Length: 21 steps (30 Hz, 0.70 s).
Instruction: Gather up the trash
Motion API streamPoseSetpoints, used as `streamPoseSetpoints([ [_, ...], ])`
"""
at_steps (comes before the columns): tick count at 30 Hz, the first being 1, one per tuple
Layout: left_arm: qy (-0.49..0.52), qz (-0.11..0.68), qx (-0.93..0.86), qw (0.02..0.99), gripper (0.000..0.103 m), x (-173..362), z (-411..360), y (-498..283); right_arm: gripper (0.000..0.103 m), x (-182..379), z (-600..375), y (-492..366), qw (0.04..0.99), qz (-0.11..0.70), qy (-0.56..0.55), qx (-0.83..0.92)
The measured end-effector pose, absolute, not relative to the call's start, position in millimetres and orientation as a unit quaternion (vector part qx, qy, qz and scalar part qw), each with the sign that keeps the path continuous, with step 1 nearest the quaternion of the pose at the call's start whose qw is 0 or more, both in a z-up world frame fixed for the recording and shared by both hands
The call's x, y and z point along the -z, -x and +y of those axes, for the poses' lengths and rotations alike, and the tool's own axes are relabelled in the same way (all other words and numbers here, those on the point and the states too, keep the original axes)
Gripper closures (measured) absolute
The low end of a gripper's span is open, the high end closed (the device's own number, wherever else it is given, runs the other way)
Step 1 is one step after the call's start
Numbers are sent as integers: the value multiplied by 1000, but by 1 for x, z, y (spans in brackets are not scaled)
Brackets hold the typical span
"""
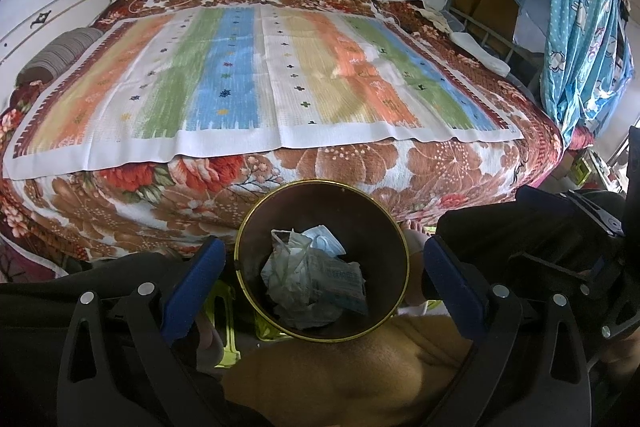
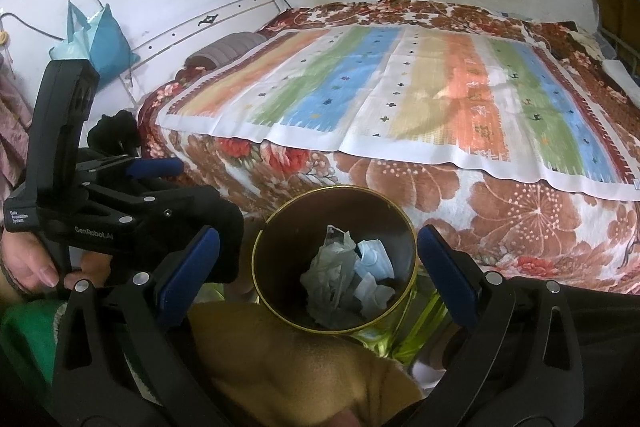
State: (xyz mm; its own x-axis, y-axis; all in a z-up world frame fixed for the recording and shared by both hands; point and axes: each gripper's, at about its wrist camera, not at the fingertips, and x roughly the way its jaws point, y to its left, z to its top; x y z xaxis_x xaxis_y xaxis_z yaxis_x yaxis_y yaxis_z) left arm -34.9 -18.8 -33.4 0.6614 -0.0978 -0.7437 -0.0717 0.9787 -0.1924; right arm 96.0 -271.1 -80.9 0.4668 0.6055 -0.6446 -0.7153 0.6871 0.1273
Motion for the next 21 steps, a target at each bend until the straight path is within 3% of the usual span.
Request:
streamPoseSetpoints([
  [21, 101, 412, 11, 905, 6, 33, -23, 35, 9, 82, -269, -94, 851, 344, 79, -389],
])
